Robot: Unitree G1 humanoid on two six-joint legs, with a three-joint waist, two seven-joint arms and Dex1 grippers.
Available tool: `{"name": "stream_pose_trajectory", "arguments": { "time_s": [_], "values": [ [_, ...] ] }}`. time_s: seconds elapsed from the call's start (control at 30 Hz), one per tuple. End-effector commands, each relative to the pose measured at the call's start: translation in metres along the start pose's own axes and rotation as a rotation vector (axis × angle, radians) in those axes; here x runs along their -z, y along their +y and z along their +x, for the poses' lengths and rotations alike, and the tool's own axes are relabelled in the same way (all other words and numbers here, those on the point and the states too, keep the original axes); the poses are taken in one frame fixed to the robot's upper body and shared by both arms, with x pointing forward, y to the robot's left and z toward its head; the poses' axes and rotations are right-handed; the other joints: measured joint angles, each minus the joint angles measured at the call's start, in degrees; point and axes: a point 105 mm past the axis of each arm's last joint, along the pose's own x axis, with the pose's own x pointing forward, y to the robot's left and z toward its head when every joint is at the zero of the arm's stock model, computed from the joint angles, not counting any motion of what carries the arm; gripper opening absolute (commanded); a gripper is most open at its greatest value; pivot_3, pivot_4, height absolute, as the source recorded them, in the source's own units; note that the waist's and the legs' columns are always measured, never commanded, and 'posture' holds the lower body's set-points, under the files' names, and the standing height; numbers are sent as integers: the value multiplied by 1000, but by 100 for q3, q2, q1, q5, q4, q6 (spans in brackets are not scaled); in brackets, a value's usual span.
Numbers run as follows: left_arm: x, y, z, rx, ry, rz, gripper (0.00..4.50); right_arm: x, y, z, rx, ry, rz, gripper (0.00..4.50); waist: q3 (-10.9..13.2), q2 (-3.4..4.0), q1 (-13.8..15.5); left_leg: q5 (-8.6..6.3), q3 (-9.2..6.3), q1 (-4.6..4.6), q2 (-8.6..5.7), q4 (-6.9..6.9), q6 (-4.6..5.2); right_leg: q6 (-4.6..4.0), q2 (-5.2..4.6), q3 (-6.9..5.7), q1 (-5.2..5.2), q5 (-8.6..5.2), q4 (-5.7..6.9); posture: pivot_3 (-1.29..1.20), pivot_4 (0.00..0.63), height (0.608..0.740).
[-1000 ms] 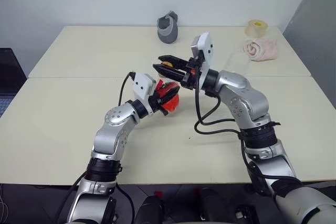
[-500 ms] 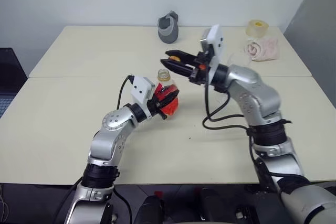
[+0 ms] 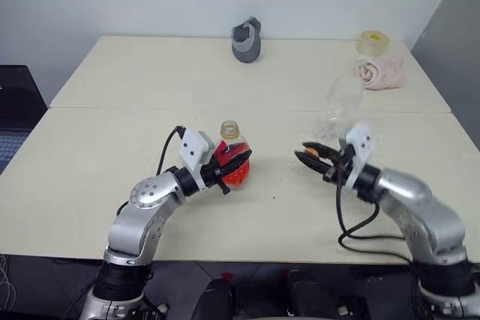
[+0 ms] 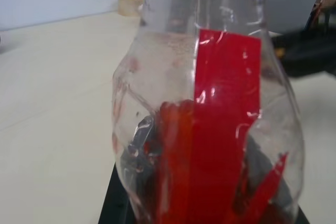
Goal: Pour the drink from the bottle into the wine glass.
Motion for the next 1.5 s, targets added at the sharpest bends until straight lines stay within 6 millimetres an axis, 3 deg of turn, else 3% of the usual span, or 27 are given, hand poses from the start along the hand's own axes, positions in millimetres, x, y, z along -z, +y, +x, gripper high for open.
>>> {"name": "stream_pose_trajectory", "arguments": {
  "time_s": [0.03, 0.17, 0.3, 0.5, 0.6, 0.73, 0.83, 0.97, 1.23, 1.47, 1.5],
  "values": [
    [-20, -2, 9, 12, -74, 43, 989, 3, -13, 1, 174, -53, -50, 1132, 0, 0, -21, 0, 4, 4, 0, -1, 0, 2, 2, 3, 0, 1, 0, 0, 150, 740],
    [-25, 1, 16, 16, -92, 53, 989, 25, -26, 10, 360, -54, 47, 1132, 0, 0, -26, 2, 11, 20, 0, -6, -4, 1, 17, 7, 5, 1, 2, 0, 150, 740],
    [-26, 3, 19, 15, -98, 56, 989, 38, -27, 14, 403, -17, 58, 2470, 0, 0, -13, 12, 12, 18, 1, -8, -22, 1, 10, 11, 5, 1, 0, 0, 150, 740],
    [-25, 7, 21, -23, -112, 50, 989, 19, -22, 12, 359, -66, 25, 4458, 0, 0, -13, 11, 12, 18, 1, -7, -21, 1, 9, 11, 5, 1, -1, 0, 150, 740],
    [-26, 10, 20, -51, -118, 51, 989, 8, -17, 7, 282, -68, -23, 4458, 0, 0, -13, 10, 12, 17, 1, -6, -19, 1, 8, 12, 6, 1, -1, 0, 150, 740],
    [-26, 33, 18, -193, -119, 71, 989, -23, 19, -9, -42, -78, -118, 4458, 2, 3, -8, 0, 9, 17, 0, -3, -1, 2, 8, 9, 9, 1, -2, 0, 150, 740],
    [-22, 47, 16, -283, -103, 99, 989, -31, 39, -13, -210, -63, -190, 4458, 0, 0, -18, -1, 6, 21, -6, -5, 1, 2, 14, 4, 14, 1, -3, 0, 150, 740],
    [-26, 92, 8, -526, -109, 122, 989, -55, 58, 2, -374, -143, -185, 4458, 2, -2, -22, -1, 11, 28, -8, -2, 1, 1, 18, 8, 15, 2, 0, 0, 150, 740],
    [-22, 163, -26, -878, -103, 170, 989, -69, 68, 42, -389, -215, -170, 4458, -1, -8, -7, 12, 2, 10, -12, -1, -23, -1, 1, 0, 3, 4, -5, 0, 150, 740],
    [-6, 171, -34, -903, -122, 155, 989, -72, 64, 47, -357, -233, -161, 4458, -2, -9, 11, 13, -8, -2, -7, 7, -24, 4, -7, -8, -1, 6, -6, 0, 150, 740],
    [-4, 171, -34, -901, -133, 147, 1315, -72, 64, 47, -354, -234, -162, 4488, -2, -9, 11, 13, -10, -4, -7, 7, -24, 4, -7, -10, -2, 6, -6, 0, 150, 740]
  ]
}}
